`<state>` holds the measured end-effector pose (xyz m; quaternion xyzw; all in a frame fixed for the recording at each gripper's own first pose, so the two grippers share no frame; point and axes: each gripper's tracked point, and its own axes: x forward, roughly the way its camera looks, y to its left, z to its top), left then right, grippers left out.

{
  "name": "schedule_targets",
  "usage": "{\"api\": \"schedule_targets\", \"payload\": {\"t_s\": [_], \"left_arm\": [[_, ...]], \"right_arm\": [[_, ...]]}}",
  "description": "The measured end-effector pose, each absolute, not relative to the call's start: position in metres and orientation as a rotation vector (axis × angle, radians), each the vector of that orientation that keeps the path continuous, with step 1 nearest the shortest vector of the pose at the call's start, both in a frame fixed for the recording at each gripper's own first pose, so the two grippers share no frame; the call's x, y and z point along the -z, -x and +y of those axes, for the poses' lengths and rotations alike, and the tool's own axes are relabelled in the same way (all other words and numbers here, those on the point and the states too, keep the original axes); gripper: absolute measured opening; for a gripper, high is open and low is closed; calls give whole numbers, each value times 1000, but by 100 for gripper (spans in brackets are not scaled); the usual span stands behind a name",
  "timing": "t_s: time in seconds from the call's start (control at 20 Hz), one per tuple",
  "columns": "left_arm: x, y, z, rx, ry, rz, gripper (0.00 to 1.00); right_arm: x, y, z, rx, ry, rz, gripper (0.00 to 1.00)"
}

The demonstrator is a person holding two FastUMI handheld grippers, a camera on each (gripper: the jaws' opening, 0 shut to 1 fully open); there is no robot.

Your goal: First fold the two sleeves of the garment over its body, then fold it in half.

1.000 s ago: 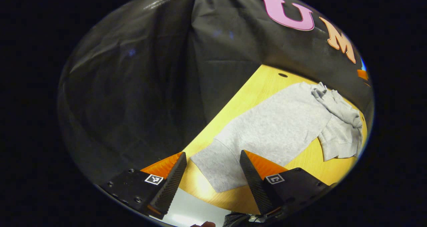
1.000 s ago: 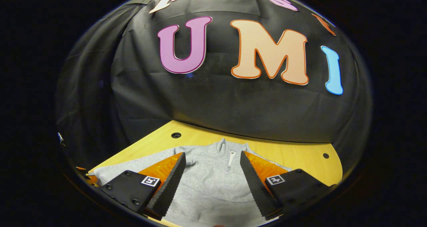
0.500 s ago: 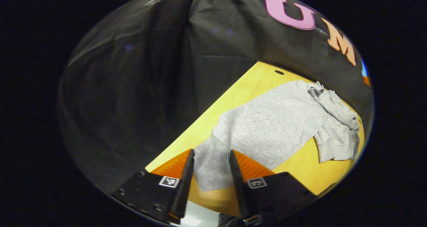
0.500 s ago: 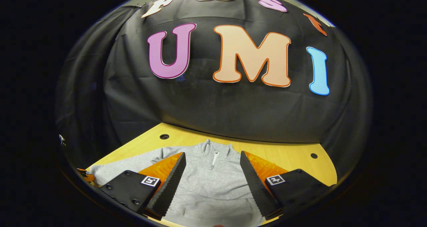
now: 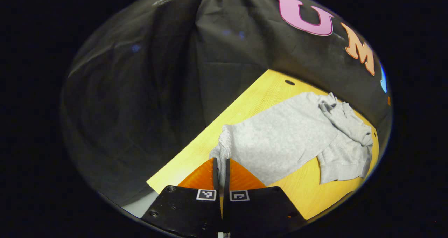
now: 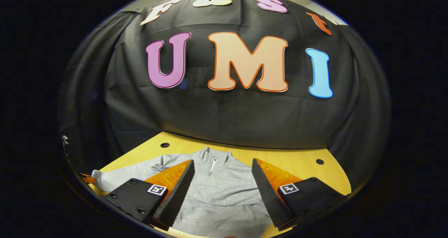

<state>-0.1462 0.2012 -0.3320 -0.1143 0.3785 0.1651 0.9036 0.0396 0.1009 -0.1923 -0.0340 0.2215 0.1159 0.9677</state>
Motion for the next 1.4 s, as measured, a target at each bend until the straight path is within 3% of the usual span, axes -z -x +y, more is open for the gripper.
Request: {"api": "schedule_targets", "payload": {"t_s": [0.65, 1.4], "left_arm": [[233, 32, 144, -199, 212, 598, 0], [170, -78, -4, 63, 161, 480, 0]], "right_arm": [[181, -19, 24, -152, 16, 436, 100], [183, 20, -80, -18, -28, 469, 100]]}}
